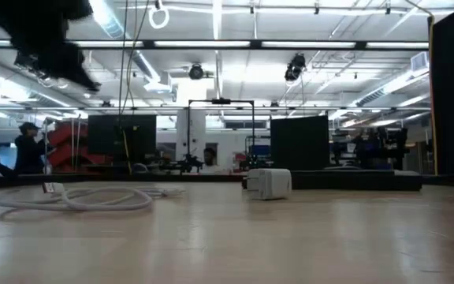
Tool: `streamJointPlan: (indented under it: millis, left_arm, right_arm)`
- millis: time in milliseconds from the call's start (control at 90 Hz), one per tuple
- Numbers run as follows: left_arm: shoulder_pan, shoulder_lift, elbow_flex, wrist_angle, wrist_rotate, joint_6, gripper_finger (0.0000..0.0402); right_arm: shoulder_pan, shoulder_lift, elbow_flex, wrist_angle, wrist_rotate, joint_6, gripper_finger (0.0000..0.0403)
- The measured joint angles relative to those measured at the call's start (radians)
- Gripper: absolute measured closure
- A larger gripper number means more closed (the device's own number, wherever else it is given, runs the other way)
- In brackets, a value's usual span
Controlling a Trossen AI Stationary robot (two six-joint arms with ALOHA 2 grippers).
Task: Insert USB
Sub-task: Insert the white charger cable into the white charger adapter
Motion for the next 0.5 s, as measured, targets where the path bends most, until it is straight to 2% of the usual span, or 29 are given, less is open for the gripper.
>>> streamJointPlan:
  millis: [122,211,289,500]
  left_arm:
    - [0.091,0.077,0.001,-0.147,0.216,-0.066,0.0272]
    - [0.121,0.142,0.001,-0.2,0.297,-0.093,0.0286]
    - [0.132,0.189,0.001,-0.196,0.302,-0.072,0.0291]
    - [0.133,0.25,0.001,-0.184,0.23,-0.032,0.0293]
  right_arm:
    - [-0.013,0.0,0.0,-0.005,-0.009,0.02,0.0276]
    - [-0.022,0.0,0.0,-0.024,-0.028,0.045,0.0278]
    - [-0.028,0.001,0.0,-0.032,-0.029,0.049,0.028]
    - [-0.03,0.001,0.0,-0.051,-0.03,0.065,0.0282]
